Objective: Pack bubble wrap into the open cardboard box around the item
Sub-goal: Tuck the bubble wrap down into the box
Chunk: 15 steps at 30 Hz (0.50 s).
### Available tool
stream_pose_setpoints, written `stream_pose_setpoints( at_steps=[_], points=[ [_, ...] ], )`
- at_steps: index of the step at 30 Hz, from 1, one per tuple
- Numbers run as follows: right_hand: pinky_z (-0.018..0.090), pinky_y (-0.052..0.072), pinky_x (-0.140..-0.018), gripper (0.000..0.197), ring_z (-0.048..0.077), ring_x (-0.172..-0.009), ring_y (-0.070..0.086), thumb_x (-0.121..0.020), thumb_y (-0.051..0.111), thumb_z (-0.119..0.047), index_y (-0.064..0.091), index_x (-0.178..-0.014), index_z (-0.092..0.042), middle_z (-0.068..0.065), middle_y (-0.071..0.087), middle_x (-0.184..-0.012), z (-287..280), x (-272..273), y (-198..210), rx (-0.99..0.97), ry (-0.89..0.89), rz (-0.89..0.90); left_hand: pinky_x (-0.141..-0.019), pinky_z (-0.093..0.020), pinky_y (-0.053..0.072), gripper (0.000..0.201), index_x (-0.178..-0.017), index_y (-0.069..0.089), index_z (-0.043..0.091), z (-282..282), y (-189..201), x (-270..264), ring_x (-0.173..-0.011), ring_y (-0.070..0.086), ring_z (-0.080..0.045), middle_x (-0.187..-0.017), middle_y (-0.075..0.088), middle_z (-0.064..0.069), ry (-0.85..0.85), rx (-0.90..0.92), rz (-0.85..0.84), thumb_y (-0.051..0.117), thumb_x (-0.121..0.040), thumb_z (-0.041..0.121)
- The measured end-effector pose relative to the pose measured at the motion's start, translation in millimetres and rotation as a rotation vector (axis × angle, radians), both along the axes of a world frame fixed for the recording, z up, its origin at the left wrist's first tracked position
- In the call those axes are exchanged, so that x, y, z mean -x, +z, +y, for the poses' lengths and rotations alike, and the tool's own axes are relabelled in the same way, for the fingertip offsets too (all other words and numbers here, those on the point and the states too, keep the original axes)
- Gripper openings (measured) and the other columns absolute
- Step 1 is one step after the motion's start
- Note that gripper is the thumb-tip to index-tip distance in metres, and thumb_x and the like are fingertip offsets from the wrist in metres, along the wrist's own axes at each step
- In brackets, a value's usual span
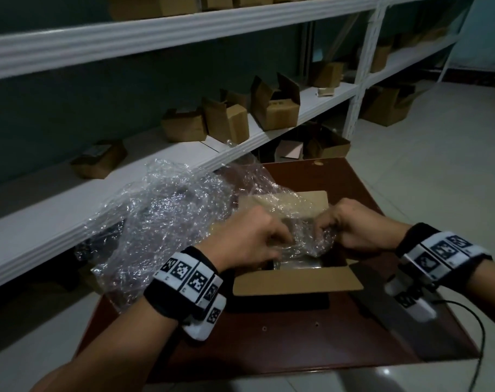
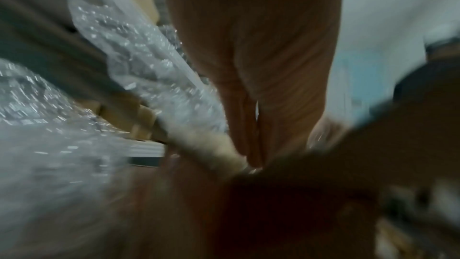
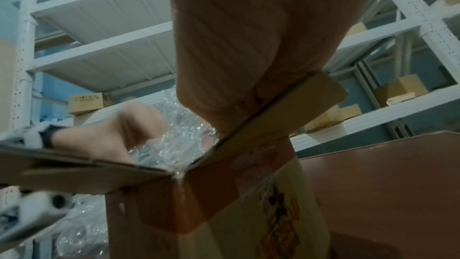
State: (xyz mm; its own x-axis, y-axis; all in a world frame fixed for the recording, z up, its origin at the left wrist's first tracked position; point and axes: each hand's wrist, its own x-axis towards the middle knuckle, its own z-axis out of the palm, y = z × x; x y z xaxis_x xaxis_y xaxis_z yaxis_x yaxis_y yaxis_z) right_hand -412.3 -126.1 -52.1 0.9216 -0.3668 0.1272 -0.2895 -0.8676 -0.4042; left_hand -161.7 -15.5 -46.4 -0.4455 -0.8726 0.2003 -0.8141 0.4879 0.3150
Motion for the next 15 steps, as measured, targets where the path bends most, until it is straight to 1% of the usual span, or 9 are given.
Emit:
stream_pose_setpoints(
  at_steps=[2, 3, 4, 5, 6, 7, 9, 12, 15],
  points=[
    [0.029, 0.056, -0.083, 0.037, -0.004, -0.086, 0.071, -0.079, 0.065, 0.011, 0.077, -0.084, -0.024, -0.017, 0.075, -0.085, 0, -1, 0, -0.026, -0.023, -0.005, -0.08, -0.029, 0.062, 0.024, -0.102, 0.08, 0.014, 3, 24, 5, -0.09, 0.072, -0.007, -0.1, 0.078, 0.001, -0.047, 0.351, 0.201, 0.087, -0.083, 0.028],
    [0.028, 0.056, -0.082, 0.037, -0.004, -0.085, 0.071, -0.078, 0.064, 0.011, 0.077, -0.083, -0.023, -0.016, 0.075, -0.084, 0, -1, 1, -0.034, -0.037, -0.001, -0.089, -0.034, 0.06, 0.033, -0.107, 0.078, 0.011, 3, 35, 7, -0.103, 0.07, -0.013, -0.11, 0.076, -0.005, -0.024, 0.516, 0.194, 0.087, -0.082, 0.031],
    [0.028, 0.056, -0.082, 0.037, -0.004, -0.084, 0.071, -0.077, 0.064, 0.011, 0.077, -0.082, -0.023, -0.016, 0.075, -0.083, -1, -2, 1, -0.038, -0.048, 0.004, -0.102, -0.041, 0.054, 0.047, -0.117, 0.075, 0.01, 0, 42, 6, -0.123, 0.062, -0.02, -0.128, 0.069, -0.01, 0.022, 0.603, 0.129, 0.087, -0.08, 0.036],
    [0.028, 0.056, -0.082, 0.038, -0.004, -0.084, 0.071, -0.076, 0.063, 0.012, 0.078, -0.082, -0.023, -0.016, 0.075, -0.083, -1, -3, 1, -0.043, -0.057, 0.007, -0.113, -0.047, 0.045, 0.061, -0.129, 0.069, 0.013, -3, 47, 2, -0.138, 0.048, -0.025, -0.145, 0.057, -0.013, 0.065, 0.581, 0.027, 0.087, -0.077, 0.042],
    [0.027, 0.056, -0.082, 0.039, -0.004, -0.084, 0.071, -0.076, 0.063, 0.012, 0.078, -0.082, -0.024, -0.017, 0.076, -0.083, -2, -3, 0, -0.054, -0.063, 0.005, -0.118, -0.05, 0.037, 0.074, -0.14, 0.061, 0.019, -4, 48, -3, -0.146, 0.038, -0.025, -0.155, 0.047, -0.01, 0.098, 0.46, -0.07, 0.086, -0.076, 0.046],
    [0.026, 0.056, -0.082, 0.04, -0.004, -0.084, 0.071, -0.077, 0.064, 0.013, 0.078, -0.082, -0.024, -0.018, 0.076, -0.084, -2, -4, 1, -0.07, -0.067, 0.001, -0.12, -0.05, 0.035, 0.083, -0.148, 0.052, 0.024, -5, 45, -8, -0.147, 0.035, -0.023, -0.157, 0.043, -0.005, 0.132, 0.293, -0.156, 0.085, -0.075, 0.048],
    [0.025, 0.056, -0.082, 0.038, -0.003, -0.085, 0.072, -0.078, 0.066, 0.011, 0.079, -0.082, -0.024, -0.017, 0.076, -0.084, 0, -4, 2, -0.098, -0.072, -0.003, -0.115, -0.039, 0.038, 0.086, -0.151, 0.042, 0.031, -5, 33, -15, -0.137, 0.043, -0.016, -0.147, 0.05, 0.007, 0.192, 0.055, -0.32, 0.083, -0.078, 0.048],
    [0.028, 0.056, -0.082, 0.029, -0.002, -0.085, 0.072, -0.079, 0.069, 0.004, 0.079, -0.082, -0.023, -0.015, 0.077, -0.084, 2, -4, 4, -0.111, -0.081, 0.014, -0.099, -0.028, 0.047, 0.058, -0.133, 0.054, 0.029, -4, 16, -16, -0.11, 0.057, -0.013, -0.118, 0.063, 0.01, 0.155, -0.004, -0.366, 0.082, -0.083, 0.038],
    [0.033, 0.057, -0.082, 0.029, -0.003, -0.084, 0.071, -0.076, 0.069, 0.0, 0.078, -0.081, -0.027, -0.017, 0.076, -0.082, 0, -5, 3, -0.076, -0.11, 0.069, -0.086, -0.027, 0.055, 0.035, -0.114, 0.06, 0.022, -4, 5, -8, -0.088, 0.061, -0.014, -0.092, 0.06, 0.007, 0.102, -0.039, -0.374, 0.079, -0.088, 0.036]
  ],
)
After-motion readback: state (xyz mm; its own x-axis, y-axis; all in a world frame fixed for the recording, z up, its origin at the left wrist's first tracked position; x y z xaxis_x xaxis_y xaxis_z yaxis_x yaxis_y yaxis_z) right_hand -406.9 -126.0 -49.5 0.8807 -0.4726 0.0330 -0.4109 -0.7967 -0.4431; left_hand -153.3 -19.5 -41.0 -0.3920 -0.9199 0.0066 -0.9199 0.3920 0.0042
